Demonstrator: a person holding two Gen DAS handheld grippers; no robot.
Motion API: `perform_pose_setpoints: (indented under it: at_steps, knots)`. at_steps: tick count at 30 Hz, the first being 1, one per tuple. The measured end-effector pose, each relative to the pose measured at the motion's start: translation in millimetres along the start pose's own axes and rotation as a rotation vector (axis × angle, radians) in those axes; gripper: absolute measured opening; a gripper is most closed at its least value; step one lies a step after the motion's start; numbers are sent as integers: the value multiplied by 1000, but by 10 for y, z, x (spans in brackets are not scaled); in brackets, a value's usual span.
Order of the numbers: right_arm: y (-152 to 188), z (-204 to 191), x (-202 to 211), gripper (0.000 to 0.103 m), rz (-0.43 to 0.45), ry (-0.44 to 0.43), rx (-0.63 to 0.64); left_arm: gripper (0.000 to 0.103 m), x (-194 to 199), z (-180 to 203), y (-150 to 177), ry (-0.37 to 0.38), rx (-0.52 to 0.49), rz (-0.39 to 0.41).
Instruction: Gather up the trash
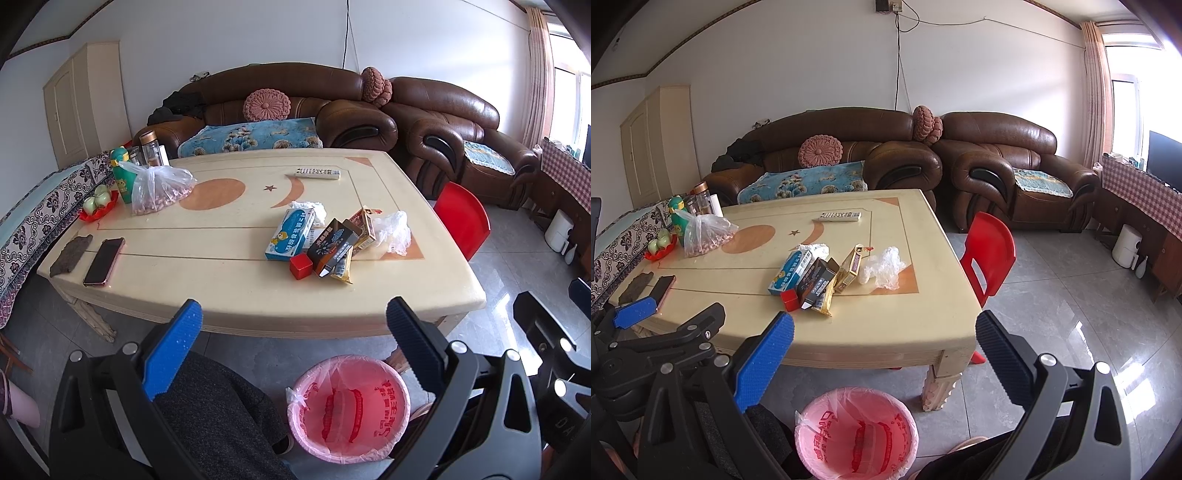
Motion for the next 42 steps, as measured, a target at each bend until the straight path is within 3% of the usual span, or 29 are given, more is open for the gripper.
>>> perform_pose_setpoints:
  at_steps: [42]
  knots:
    - [12, -20, 40, 97, -2, -2, -2, 98, 47, -14, -37, 7, -7, -4]
Point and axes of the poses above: each gripper's, at about its wrist camera, not at the fingertips, and x roughly against the way its jaws point, z to its right, y to its underside, the point moved 2 cm from there along -x, roughly the way its jaws point, and after that the axes turned 9 degrees about z, right-handed, at the moved point
